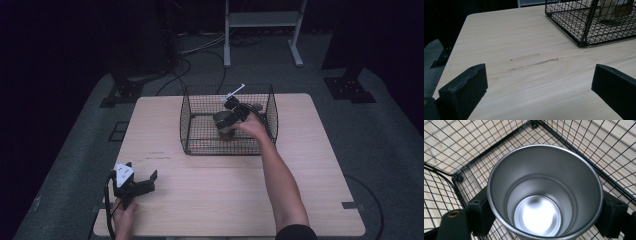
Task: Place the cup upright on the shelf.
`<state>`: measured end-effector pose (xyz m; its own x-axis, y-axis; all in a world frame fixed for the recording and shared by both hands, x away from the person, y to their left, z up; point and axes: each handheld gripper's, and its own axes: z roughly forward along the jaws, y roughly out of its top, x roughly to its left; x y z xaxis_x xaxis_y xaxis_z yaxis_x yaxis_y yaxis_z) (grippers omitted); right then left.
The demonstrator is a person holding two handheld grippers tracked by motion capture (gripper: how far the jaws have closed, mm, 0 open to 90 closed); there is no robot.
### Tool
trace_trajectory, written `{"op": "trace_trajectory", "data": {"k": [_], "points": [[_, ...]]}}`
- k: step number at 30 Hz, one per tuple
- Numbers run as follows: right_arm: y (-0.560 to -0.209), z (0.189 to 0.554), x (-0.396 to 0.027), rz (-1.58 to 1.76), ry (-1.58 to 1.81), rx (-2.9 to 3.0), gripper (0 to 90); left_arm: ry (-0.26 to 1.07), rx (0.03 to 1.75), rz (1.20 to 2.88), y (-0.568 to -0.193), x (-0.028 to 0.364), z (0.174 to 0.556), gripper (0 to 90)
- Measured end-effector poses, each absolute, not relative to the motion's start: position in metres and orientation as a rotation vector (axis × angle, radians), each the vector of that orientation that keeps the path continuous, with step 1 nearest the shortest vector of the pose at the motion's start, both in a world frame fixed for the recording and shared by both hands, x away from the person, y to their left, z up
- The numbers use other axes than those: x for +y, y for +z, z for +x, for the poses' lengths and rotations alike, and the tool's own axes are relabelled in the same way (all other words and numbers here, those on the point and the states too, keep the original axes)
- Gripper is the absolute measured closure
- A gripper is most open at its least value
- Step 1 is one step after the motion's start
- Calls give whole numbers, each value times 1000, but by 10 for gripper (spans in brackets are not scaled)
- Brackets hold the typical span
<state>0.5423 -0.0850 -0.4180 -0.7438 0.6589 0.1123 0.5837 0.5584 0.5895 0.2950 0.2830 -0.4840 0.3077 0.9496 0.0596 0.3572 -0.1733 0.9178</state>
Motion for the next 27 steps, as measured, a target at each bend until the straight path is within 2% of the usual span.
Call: {"op": "trace_trajectory", "data": {"k": [27], "points": [[-414, 535, -87, 1029, 915, 2668, 127, 861, 1187, 1704, -484, 282, 295, 0]]}}
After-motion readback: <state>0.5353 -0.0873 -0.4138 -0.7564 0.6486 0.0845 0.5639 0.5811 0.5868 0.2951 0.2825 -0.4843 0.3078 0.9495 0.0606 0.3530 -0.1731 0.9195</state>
